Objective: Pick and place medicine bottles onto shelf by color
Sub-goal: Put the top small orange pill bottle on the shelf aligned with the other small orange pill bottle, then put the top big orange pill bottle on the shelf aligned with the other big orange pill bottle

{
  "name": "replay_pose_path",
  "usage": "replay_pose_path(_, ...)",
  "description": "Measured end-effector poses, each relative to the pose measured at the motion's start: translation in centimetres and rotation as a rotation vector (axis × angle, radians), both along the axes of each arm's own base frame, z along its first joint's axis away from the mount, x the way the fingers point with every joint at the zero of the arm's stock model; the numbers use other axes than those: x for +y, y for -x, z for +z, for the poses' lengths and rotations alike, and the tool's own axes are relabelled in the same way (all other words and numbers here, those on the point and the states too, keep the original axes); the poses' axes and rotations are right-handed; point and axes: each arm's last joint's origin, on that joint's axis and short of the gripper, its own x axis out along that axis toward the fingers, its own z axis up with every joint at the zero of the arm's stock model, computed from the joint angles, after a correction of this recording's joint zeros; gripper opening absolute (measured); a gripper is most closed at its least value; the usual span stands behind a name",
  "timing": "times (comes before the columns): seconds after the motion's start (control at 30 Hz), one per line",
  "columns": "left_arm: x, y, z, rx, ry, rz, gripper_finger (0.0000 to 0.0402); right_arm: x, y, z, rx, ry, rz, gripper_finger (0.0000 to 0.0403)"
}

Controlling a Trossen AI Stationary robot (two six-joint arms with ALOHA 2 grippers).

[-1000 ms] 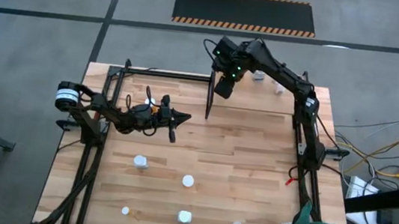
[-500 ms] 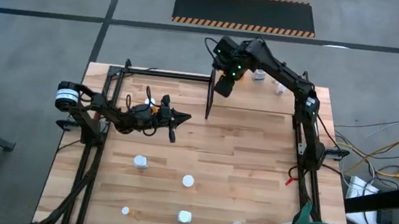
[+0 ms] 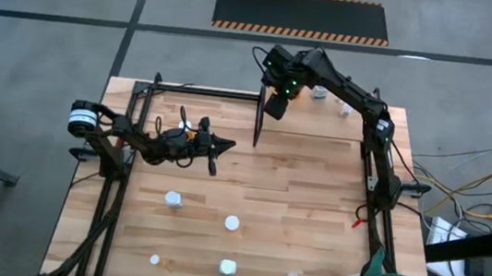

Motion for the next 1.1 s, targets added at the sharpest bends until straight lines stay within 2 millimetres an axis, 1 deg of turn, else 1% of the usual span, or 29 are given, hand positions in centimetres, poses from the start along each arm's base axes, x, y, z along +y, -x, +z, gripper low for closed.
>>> replay_pose_path(0.33,0.0,0.0,0.0,0.0,0.0,0.0,0.0004,-0.1,-0.3,0.2,-0.034,0.022,0.006,0.0202)
replay_pose_path(0.43,0.0,0.0,0.0,0.0,0.0,0.0,0.0004,-0.1,-0.2,0.6,-0.046,0.031,0.01,0.0219)
replay_pose_path(0.57,0.0,0.0,0.0,0.0,0.0,0.0,0.0004,0.7,0.5,2.2,-0.064,0.056,0.045,0.0238)
replay_pose_path(0.67,0.0,0.0,0.0,0.0,0.0,0.0,0.0004,1.9,1.5,4.1,-0.093,0.088,0.082,0.0236)
replay_pose_path(0.77,0.0,0.0,0.0,0.001,0.0,-0.001,0.0004,3.7,2.9,5.6,-0.077,0.16,0.085,0.0203)
replay_pose_path(0.87,0.0,0.0,0.0,0.002,0.0,-0.003,0.0004,5.4,4.1,5.8,-0.08,0.205,0.096,0.0146)
replay_pose_path(0.93,0.0,0.0,0.0,0.003,0.0,-0.005,0.0004,6.7,4.9,5.3,-0.107,0.213,0.114,0.0103)
replay_pose_path(1.03,0.0,0.0,-0.1,0.004,0.001,-0.006,0.0004,8.6,6.0,3.8,-0.187,0.241,0.135,0.0041)
replay_pose_path(1.07,0.0,0.0,-0.1,0.006,0.001,-0.006,0.0004,9.3,6.4,3.1,-0.214,0.252,0.148,0.0025)
replay_pose_path(1.1,0.0,0.0,-0.1,0.011,0.002,-0.006,0.0004,10.0,6.8,2.4,-0.25,0.266,0.16,0.0018)
